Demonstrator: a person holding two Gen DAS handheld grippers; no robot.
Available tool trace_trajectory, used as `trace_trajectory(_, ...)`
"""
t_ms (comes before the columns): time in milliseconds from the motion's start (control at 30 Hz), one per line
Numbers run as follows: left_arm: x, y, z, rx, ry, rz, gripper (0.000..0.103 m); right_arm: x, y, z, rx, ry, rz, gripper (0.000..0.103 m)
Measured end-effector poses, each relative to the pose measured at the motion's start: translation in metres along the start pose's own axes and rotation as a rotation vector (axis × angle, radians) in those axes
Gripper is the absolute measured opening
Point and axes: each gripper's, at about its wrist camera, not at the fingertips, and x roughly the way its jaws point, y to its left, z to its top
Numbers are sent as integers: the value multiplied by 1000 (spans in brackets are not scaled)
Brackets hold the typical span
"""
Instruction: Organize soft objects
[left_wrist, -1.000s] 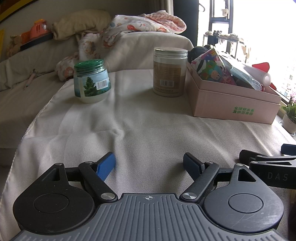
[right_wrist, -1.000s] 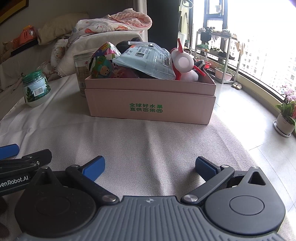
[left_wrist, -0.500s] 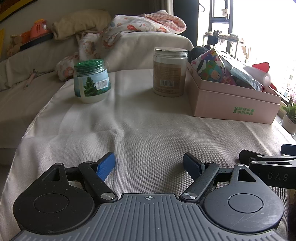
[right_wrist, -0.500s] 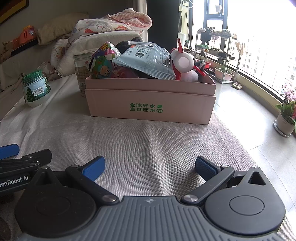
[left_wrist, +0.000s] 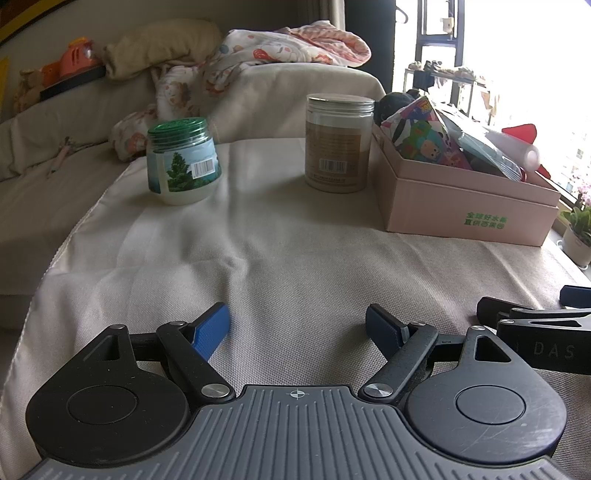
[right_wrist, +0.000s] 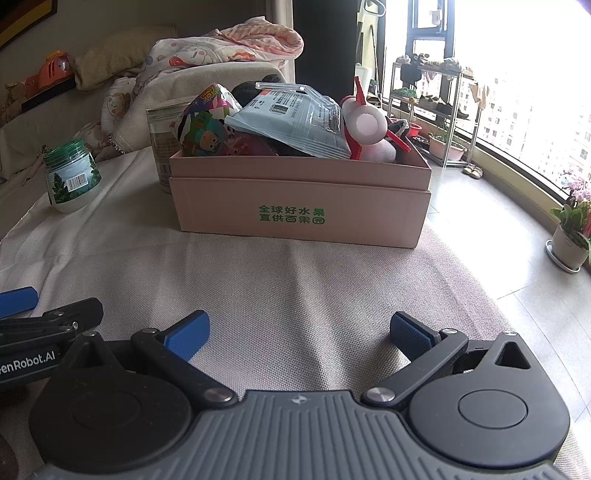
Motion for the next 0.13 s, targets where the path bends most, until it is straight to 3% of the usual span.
trace_trajectory(133, 0, 1, 0, -1, 0, -1, 86, 0, 0, 0, 0, 0, 0, 103)
